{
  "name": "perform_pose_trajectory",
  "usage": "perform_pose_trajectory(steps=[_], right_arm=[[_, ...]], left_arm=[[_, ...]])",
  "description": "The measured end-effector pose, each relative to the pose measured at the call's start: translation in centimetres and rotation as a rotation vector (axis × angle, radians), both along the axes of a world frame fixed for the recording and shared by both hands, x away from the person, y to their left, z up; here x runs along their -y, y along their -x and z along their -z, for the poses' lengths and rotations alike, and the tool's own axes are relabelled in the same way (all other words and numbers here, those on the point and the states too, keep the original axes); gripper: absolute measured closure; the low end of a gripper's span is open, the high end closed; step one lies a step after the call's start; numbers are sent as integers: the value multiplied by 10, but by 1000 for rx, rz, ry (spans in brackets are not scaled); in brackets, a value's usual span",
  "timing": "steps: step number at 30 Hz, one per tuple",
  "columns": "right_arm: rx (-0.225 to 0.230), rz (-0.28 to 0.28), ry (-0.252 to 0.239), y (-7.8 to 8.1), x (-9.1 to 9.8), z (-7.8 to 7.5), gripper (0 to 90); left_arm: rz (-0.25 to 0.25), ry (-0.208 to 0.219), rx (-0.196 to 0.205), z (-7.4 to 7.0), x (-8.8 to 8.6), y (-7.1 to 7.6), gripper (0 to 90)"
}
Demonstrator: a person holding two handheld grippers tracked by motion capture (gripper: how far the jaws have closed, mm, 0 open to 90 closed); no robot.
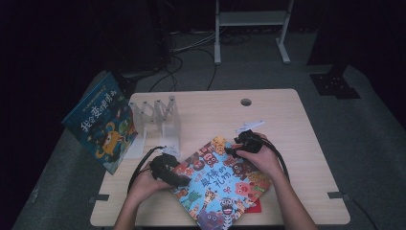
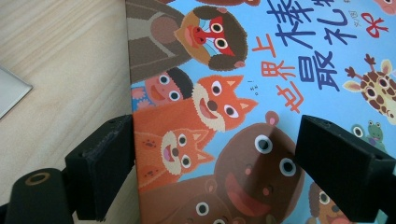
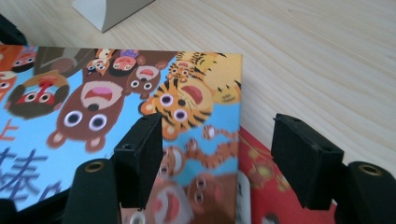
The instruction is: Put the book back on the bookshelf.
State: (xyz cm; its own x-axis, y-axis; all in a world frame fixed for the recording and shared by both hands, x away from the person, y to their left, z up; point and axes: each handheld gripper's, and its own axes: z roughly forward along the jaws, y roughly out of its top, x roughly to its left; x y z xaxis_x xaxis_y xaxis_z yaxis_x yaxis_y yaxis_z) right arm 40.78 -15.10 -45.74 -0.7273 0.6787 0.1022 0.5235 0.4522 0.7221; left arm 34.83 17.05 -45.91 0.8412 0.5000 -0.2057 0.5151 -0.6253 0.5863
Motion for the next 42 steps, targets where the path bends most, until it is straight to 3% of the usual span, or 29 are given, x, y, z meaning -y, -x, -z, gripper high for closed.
perform_pose_trajectory(steps=[12, 30, 42], right_arm=[[31, 11, 12, 33, 41, -2, 333], [31, 41, 11, 92, 102, 5, 311], [13, 15, 18, 127, 120, 11, 301]], left_arm=[[-8, 2, -5, 0, 0, 0, 118], [-7, -4, -12, 0, -1, 0, 116], [-17, -2, -17, 0, -2, 1, 114]])
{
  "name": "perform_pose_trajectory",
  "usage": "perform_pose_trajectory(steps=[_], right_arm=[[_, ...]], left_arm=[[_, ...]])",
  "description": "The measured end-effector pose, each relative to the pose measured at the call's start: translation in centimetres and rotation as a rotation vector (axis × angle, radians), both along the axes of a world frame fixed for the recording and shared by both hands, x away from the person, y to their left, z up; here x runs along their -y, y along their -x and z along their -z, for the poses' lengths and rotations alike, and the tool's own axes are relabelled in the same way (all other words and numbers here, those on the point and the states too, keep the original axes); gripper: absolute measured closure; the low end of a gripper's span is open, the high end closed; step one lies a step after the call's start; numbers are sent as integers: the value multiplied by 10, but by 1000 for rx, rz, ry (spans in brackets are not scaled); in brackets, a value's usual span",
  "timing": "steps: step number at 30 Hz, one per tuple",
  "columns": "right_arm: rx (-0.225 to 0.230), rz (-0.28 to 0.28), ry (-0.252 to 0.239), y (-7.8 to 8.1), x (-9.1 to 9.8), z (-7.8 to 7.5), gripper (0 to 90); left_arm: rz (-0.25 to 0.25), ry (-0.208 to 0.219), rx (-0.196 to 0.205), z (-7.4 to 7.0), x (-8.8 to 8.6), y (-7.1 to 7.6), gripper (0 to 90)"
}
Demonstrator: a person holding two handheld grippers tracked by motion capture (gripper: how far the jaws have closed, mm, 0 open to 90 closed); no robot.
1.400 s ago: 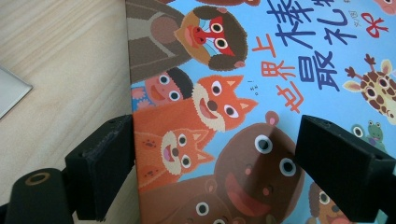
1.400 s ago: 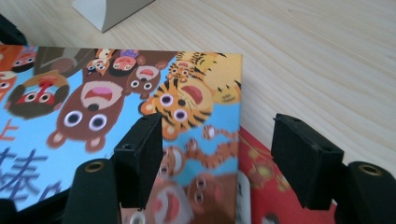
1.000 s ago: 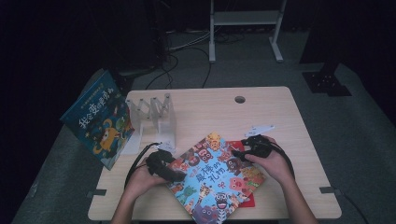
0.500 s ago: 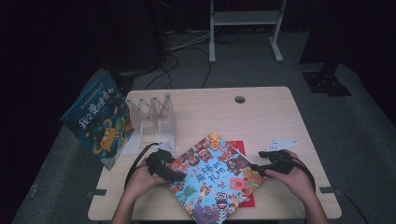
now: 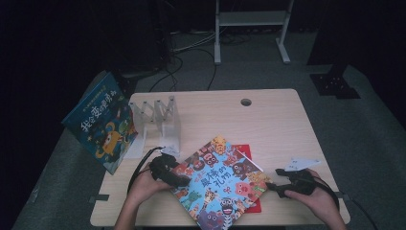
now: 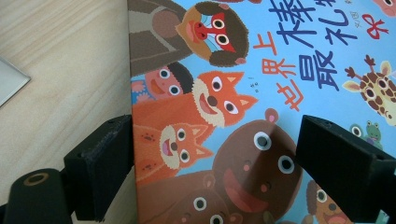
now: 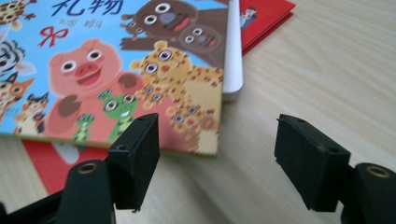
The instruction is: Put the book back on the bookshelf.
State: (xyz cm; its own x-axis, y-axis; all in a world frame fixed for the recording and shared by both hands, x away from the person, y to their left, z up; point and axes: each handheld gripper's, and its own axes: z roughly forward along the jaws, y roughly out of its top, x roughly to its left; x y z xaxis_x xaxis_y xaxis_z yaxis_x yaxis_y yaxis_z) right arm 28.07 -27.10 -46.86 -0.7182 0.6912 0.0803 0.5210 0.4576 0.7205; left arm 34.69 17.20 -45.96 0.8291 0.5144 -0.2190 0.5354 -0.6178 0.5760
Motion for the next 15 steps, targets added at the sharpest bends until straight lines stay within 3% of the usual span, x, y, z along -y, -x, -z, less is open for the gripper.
perform_pose_trajectory(steps=[5, 15], right_arm=[[-11, 0, -4, 9, -1, 8, 298], [-13, 7, -19, 5, -2, 10, 300]], left_arm=[[-3, 1, -3, 0, 0, 0, 114], [-3, 2, -8, 0, -1, 0, 112]])
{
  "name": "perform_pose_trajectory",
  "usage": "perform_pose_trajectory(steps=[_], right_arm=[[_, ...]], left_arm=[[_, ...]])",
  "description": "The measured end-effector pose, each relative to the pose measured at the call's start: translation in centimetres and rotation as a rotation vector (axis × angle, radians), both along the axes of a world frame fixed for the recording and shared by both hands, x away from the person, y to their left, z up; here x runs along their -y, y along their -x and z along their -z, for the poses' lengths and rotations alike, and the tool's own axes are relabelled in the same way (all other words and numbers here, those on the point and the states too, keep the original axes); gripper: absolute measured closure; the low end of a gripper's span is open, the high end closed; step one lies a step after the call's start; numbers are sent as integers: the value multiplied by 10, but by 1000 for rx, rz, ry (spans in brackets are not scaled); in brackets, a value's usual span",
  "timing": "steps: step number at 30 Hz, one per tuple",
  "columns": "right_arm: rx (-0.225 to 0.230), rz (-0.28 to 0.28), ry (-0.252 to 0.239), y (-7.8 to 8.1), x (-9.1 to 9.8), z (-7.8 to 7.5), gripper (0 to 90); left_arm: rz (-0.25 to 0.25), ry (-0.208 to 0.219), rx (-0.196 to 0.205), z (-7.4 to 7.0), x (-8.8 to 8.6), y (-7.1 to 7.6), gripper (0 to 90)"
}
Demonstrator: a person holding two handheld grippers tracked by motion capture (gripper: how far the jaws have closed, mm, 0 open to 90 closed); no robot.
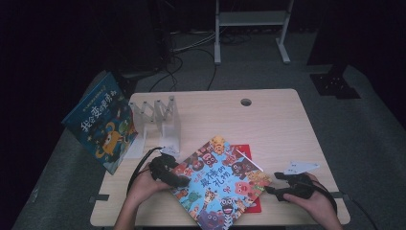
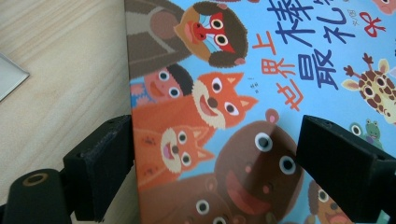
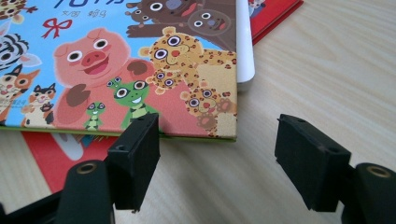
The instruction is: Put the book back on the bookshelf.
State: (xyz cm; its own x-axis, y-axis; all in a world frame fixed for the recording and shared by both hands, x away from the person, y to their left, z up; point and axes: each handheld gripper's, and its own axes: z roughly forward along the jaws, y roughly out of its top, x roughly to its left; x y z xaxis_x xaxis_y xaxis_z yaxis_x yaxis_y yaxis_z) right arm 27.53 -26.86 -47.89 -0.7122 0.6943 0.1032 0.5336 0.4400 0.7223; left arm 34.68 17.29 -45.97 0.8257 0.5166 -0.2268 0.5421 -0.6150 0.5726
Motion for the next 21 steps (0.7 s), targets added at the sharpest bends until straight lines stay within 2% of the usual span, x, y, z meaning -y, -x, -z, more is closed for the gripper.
perform_pose_trajectory(steps=[11, 21], right_arm=[[18, 1, 30, -16, -12, -3, 316], [36, 3, 60, -38, -24, -5, 317]], left_arm=[[-27, 6, -4, 1, -7, -2, 116], [-54, 25, -11, 3, -12, -4, 119]])
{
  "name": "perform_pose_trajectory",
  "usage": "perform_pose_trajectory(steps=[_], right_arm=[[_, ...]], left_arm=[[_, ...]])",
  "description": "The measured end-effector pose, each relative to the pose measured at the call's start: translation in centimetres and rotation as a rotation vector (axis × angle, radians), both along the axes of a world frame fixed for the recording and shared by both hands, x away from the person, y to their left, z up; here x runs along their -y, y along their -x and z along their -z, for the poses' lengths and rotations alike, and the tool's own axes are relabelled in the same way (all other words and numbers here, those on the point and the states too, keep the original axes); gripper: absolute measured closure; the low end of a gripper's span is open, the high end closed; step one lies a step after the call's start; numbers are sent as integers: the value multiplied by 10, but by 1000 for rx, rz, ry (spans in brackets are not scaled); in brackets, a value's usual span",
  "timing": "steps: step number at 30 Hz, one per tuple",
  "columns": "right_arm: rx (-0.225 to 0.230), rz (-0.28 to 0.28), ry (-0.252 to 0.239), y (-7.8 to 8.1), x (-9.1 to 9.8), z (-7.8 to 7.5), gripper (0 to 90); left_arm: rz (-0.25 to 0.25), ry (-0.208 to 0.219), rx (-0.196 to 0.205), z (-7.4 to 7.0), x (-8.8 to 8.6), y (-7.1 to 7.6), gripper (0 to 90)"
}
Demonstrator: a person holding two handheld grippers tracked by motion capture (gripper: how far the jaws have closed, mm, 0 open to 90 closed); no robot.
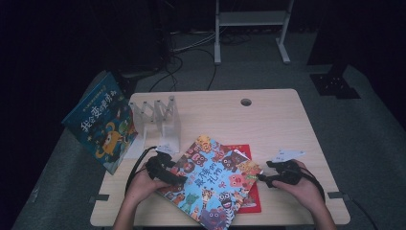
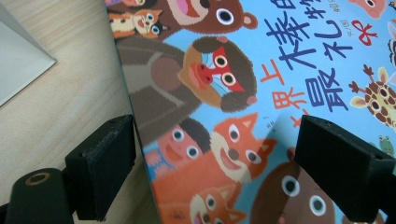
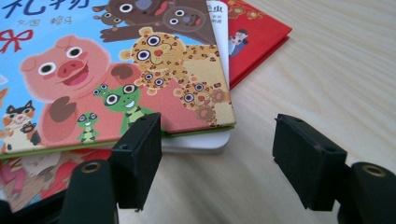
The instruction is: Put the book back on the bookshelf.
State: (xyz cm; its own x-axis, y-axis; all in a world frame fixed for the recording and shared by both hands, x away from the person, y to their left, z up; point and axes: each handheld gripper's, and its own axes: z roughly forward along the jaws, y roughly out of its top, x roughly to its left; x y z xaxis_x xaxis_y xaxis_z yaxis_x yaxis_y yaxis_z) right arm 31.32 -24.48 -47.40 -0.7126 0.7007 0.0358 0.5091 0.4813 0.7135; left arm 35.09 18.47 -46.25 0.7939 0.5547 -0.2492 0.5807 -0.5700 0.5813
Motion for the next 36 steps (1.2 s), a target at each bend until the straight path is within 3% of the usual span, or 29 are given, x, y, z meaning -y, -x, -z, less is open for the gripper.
perform_pose_trajectory(steps=[9, 24, 36], right_arm=[[11, 8, 6, -13, -4, -1, 326], [19, -155, -25, 26, -30, -3, 313], [18, -138, -29, 31, -32, -1, 324]], left_arm=[[-6, 0, 2, 0, 0, 0, 119], [-4, -2, 4, 0, -1, 1, 118], [3, 45, -37, 5, -5, -4, 117]])
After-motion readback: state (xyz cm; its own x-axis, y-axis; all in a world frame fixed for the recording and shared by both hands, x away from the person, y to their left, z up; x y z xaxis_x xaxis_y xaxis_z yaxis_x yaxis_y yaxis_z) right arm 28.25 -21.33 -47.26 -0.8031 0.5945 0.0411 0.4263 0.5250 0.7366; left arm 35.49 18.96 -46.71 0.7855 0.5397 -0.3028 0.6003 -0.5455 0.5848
